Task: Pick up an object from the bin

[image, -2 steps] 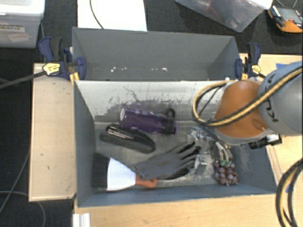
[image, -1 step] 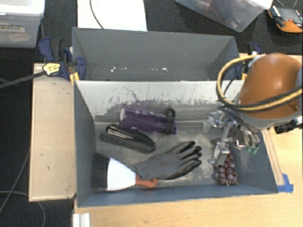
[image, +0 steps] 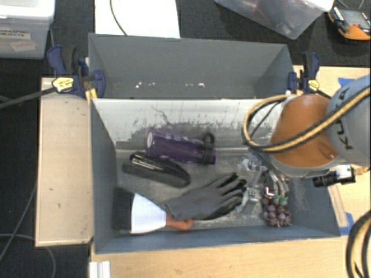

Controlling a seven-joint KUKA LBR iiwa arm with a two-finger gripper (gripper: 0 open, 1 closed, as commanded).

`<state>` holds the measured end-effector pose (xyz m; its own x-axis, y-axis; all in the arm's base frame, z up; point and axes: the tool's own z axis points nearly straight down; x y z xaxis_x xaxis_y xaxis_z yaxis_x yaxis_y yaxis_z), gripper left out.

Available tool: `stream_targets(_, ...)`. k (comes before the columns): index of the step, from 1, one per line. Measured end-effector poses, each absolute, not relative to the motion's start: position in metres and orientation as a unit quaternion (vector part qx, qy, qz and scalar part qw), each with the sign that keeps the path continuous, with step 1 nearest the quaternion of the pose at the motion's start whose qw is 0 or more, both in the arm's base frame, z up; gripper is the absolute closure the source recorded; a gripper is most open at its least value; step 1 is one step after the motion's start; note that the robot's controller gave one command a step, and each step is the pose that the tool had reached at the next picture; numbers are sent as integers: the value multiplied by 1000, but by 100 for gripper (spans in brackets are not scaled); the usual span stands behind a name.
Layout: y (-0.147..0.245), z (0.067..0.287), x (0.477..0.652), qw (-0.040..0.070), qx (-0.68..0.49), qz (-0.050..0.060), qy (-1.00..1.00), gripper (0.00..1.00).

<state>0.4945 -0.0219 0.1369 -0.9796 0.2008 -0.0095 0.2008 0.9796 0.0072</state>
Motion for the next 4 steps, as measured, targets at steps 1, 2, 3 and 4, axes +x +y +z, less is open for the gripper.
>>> stream_targets(1, -15, 117, 507, 15, 38, 2, 999, 0)
stream_targets(2, -3, 94, 475, 2, 137, 3, 991, 0)
stream_targets(3, -9, 70, 480, 16, 85, 3, 996, 100)
stream_targets(4, -9, 70, 480, 16, 85, 3, 996, 100)
